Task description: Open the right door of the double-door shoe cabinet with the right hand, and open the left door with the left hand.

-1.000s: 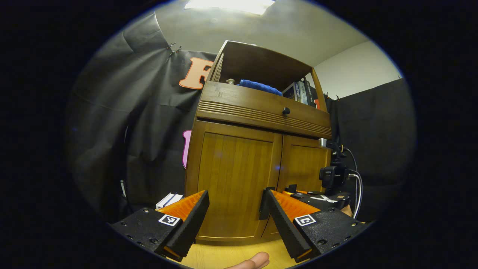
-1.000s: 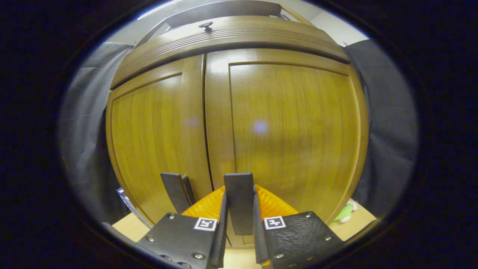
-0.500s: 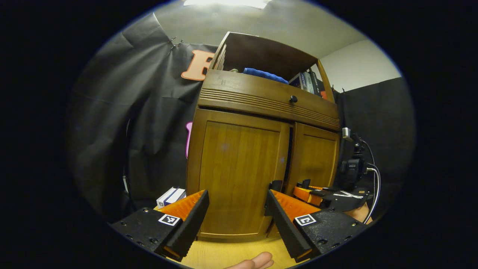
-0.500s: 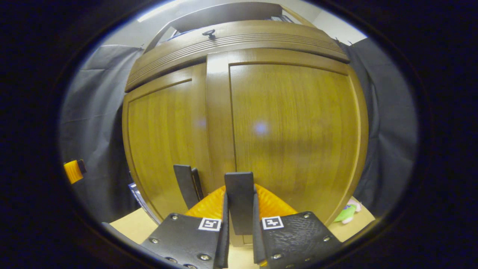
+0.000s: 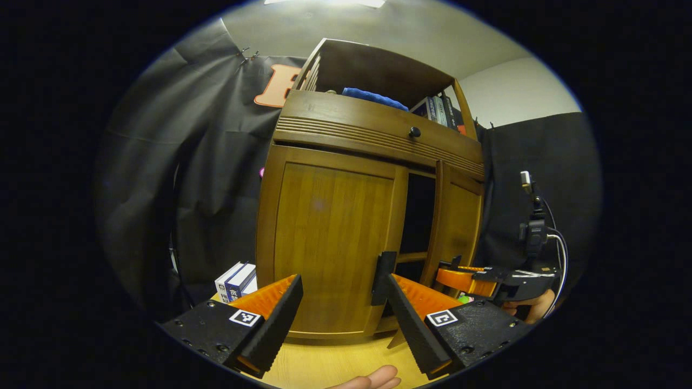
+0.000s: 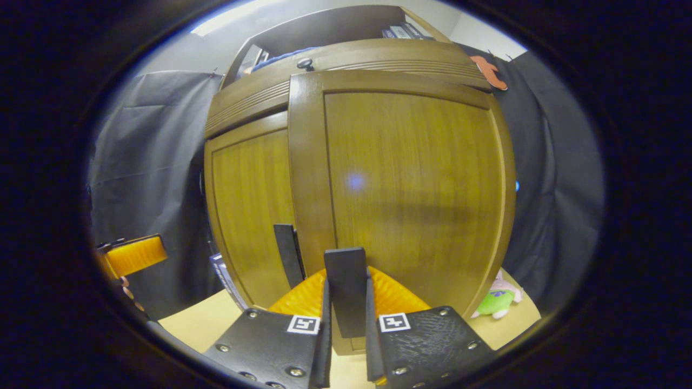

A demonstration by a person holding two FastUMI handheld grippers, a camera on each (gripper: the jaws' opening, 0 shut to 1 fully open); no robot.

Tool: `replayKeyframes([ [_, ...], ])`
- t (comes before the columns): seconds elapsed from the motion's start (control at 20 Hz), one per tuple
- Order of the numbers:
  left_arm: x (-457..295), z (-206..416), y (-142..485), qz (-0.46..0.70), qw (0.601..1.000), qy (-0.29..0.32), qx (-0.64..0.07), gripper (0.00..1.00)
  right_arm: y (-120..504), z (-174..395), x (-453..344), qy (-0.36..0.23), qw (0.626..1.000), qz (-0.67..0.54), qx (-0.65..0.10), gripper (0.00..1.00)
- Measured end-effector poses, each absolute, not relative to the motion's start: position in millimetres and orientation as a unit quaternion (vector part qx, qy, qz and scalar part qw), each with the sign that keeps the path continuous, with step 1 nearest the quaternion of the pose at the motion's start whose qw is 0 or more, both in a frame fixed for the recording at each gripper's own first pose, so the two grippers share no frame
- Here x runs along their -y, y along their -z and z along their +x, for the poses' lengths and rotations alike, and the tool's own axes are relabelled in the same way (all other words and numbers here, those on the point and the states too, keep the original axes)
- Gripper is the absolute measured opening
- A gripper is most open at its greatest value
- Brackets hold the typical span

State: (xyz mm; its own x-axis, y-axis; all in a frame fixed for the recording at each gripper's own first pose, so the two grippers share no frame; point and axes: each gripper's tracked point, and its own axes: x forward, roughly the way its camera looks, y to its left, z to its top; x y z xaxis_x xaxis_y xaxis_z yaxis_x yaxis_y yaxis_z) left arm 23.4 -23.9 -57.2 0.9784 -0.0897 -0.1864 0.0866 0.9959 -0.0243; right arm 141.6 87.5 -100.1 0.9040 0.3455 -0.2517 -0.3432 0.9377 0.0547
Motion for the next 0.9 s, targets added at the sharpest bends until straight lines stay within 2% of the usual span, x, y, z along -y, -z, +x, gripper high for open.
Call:
replayKeyframes([
  [0.15, 28, 23, 61, -0.009, 0.994, 0.051, -0.097, 0.96, 98, 129, -78, -0.182, 0.974, 0.015, -0.135, 0.26],
  [0.2, 29, 22, 61, -0.009, 0.994, 0.052, -0.098, 0.96, 97, 125, -74, -0.181, 0.974, 0.015, -0.136, 0.22],
  [0.25, 29, 23, 63, -0.01, 0.994, 0.052, -0.099, 0.96, 95, 120, -70, -0.179, 0.974, 0.015, -0.136, 0.26],
  [0.4, 26, 25, 60, -0.007, 0.994, 0.049, -0.094, 0.96, 91, 108, -58, -0.178, 0.974, 0.014, -0.137, 0.26],
  [0.45, 24, 25, 60, -0.006, 0.995, 0.045, -0.093, 0.92, 92, 104, -55, -0.178, 0.974, 0.014, -0.137, 0.26],
  [0.5, 25, 25, 59, -0.005, 0.995, 0.045, -0.091, 0.96, 90, 102, -52, -0.177, 0.975, 0.012, -0.136, 0.26],
  [0.6, 23, 25, 56, 0.002, 0.996, 0.039, -0.085, 0.96, 88, 95, -44, -0.171, 0.976, 0.009, -0.133, 0.25],
  [0.65, 22, 25, 54, 0.006, 0.996, 0.036, -0.081, 0.92, 87, 92, -40, -0.166, 0.978, 0.004, -0.129, 0.25],
  [0.75, 24, 24, 55, 0.012, 0.996, 0.041, -0.08, 0.96, 84, 84, -29, -0.153, 0.98, -0.006, -0.124, 0.25],
  [0.9, 26, 24, 56, 0.011, 0.996, 0.047, -0.081, 0.96, 79, 72, -11, -0.138, 0.983, -0.012, -0.119, 0.25],
])
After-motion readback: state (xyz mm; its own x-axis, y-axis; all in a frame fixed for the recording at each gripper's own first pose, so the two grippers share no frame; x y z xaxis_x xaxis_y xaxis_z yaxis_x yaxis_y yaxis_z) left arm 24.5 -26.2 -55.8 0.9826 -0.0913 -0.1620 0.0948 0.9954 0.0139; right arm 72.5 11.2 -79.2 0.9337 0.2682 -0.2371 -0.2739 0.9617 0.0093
